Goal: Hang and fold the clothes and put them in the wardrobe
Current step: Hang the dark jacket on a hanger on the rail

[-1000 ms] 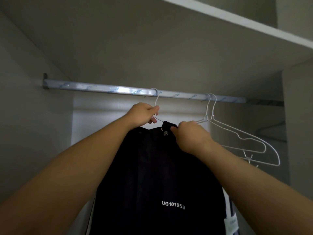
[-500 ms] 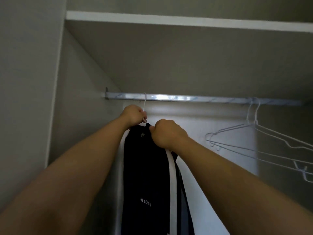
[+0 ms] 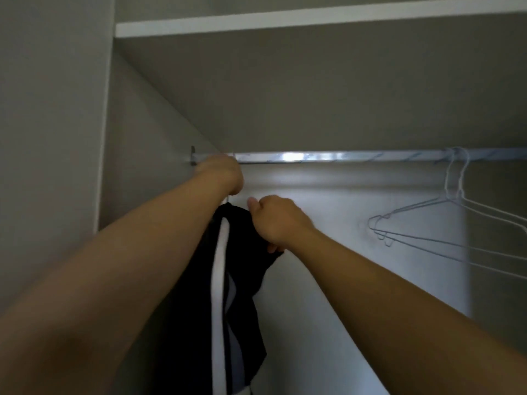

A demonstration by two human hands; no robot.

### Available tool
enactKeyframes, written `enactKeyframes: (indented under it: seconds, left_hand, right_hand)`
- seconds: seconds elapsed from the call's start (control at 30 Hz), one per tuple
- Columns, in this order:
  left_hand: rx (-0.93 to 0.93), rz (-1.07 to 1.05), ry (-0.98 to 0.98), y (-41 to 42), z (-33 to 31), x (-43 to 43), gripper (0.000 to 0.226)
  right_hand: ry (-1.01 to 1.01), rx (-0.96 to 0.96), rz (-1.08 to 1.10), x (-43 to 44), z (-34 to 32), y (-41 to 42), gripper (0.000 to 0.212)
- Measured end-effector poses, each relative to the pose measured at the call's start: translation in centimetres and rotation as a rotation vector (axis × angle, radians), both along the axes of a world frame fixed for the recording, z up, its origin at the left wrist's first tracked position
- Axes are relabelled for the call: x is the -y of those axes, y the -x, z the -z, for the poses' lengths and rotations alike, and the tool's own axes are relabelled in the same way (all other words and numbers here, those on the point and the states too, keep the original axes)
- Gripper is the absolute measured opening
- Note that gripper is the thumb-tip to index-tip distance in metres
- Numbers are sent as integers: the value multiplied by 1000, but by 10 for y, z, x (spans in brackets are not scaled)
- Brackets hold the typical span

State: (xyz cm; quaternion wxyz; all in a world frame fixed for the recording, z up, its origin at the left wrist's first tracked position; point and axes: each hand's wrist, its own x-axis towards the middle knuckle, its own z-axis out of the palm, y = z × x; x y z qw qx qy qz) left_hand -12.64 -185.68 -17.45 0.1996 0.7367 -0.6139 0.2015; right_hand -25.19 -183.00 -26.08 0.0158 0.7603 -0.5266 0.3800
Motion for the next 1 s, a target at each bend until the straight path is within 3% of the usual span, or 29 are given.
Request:
enactKeyframes:
  seconds: [0.07,0.1,0.23,0.37,0.47,0.6,0.67,0.83,1.0]
  left_hand:
    - [163,-26,-19,37,-12,-13,17]
    - [158,24,-56,59,-17,-16,17]
    - [-187,326,-463,151,-11,-6,46]
    - [-322,657,-619,252,42,9,46]
    - [-465,835,-566,307,76,25,31]
    - [-719,1008,-301,345,96,37,39]
    - [-895,1058,-258,357,101,43,40]
    - [-1309,1197,-380,377,105,51,28]
    - [-1489,1303,-403,382,100,49,23]
  right_hand:
    - [77,46,157,2,-2,41,42]
    - [111,65,256,2,-3,65,34]
    - [189,84,635,-20,3,166,33]
    - [328,-128,918,-56,22,241,32]
    - [360,-368,1123,-75,33,281,27]
    - [301,-517,1130,-83,42,320,28]
    - [268,-515,1079,-79,48,327,29]
    - [245,-386,998,-62,59,327,38]
    - [357,-442,1097,-56,59,328,35]
